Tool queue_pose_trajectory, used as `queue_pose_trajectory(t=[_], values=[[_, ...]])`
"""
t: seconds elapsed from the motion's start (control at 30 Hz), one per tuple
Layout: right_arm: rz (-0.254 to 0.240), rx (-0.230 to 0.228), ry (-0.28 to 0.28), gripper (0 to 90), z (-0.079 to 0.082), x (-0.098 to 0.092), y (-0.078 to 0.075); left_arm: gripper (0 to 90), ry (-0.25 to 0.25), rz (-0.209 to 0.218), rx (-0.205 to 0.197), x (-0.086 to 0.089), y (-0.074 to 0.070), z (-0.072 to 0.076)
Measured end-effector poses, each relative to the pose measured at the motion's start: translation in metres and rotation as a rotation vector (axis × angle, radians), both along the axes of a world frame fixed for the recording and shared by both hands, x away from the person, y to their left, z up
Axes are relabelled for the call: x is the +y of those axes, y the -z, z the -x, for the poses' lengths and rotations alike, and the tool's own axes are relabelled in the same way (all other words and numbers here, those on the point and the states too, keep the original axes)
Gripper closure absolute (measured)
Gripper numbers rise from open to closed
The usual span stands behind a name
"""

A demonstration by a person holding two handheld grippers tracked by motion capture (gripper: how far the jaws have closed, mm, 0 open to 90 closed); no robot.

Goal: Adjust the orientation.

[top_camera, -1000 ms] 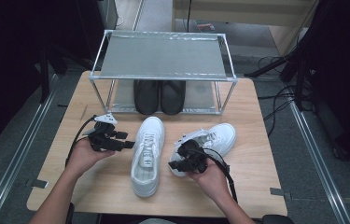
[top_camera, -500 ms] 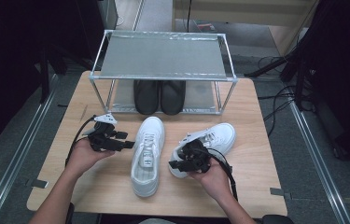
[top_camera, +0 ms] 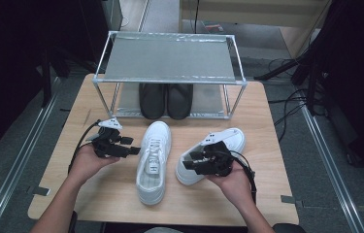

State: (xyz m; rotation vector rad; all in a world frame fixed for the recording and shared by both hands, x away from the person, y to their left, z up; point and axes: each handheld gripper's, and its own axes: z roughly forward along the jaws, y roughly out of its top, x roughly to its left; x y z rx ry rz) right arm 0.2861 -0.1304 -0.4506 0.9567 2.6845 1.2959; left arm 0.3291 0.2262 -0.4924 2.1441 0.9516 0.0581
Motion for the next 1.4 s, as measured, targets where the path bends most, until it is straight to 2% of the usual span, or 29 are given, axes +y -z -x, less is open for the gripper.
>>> queue_pose_trajectory(t=[0.17, 0.37, 0.9, 1.23, 1.4], values=[[-0.036, -0.033, 0.007, 53.4, 0.001, -0.01, -0.004, 40.6, -0.002, 0.0, 0.0, 0.001, 0.0, 0.0], [-0.039, -0.087, 0.034, 48.7, -0.001, -0.024, -0.006, 39.9, -0.001, 0.003, -0.002, 0.0, 0.001, 0.0], [-0.059, -0.104, 0.124, 47.2, -0.006, -0.055, -0.003, 38.7, 0.0, 0.009, -0.018, -0.001, 0.001, -0.001], [-0.048, -0.105, 0.176, 47.6, -0.007, -0.072, 0.003, 38.5, 0.01, 0.011, -0.024, -0.005, 0.0, -0.005], [-0.07, -0.111, 0.207, 48.4, -0.009, -0.081, 0.007, 38.5, 0.011, 0.013, -0.025, -0.007, 0.0, -0.007]])
